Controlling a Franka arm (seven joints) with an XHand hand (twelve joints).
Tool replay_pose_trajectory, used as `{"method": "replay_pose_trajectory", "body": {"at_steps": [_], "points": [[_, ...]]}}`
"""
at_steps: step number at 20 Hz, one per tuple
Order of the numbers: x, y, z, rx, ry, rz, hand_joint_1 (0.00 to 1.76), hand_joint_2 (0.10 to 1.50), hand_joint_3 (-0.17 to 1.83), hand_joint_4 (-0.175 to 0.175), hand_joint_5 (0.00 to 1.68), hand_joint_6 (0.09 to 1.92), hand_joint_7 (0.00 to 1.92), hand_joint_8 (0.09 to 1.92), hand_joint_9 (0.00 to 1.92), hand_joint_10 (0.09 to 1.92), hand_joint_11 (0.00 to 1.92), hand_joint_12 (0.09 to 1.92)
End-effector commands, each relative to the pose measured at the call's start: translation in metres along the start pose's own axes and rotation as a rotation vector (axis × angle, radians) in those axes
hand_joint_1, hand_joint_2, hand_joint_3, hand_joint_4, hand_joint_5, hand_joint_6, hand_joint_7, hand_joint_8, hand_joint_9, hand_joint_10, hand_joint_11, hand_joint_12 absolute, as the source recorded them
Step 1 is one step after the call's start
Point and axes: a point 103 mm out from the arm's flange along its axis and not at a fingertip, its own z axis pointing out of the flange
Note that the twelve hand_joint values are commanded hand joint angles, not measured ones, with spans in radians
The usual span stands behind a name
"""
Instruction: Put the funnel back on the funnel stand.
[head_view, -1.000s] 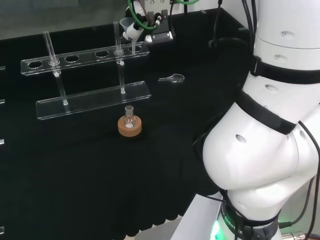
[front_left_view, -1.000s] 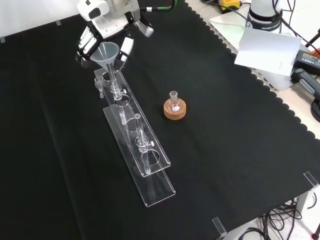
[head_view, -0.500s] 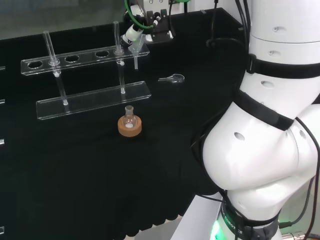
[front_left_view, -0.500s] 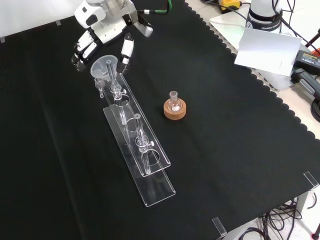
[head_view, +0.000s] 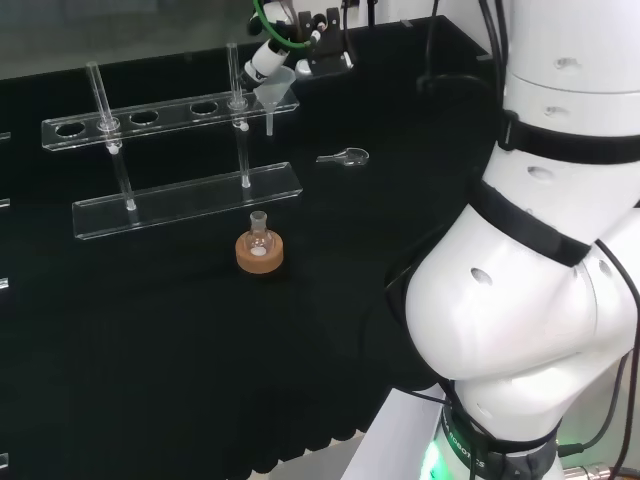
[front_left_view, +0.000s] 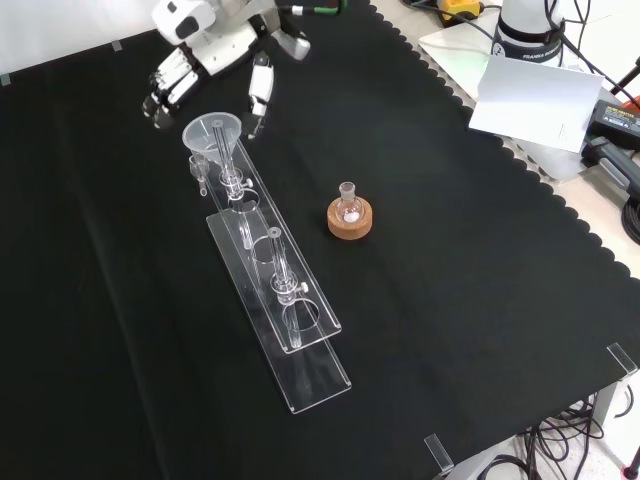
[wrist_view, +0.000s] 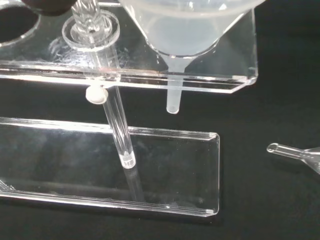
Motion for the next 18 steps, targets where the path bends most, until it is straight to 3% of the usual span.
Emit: {"method": "replay_pose_trajectory", "body": {"at_steps": [1, 18], "points": [[-0.01, -0.047, -0.026, -0.086, 0.005, 0.019, 0.63, 0.85, -0.16, -0.077, 0.22, 0.09, 0.0, 0.47, 0.14, 0.81, 0.18, 1.54], [-0.001, -0.161, -0.034, -0.14, 0.009, 0.102, 0.66, 0.86, -0.15, -0.08, 0.24, 0.09, 0.0, 0.61, 0.22, 0.78, 0.23, 1.52]]}}
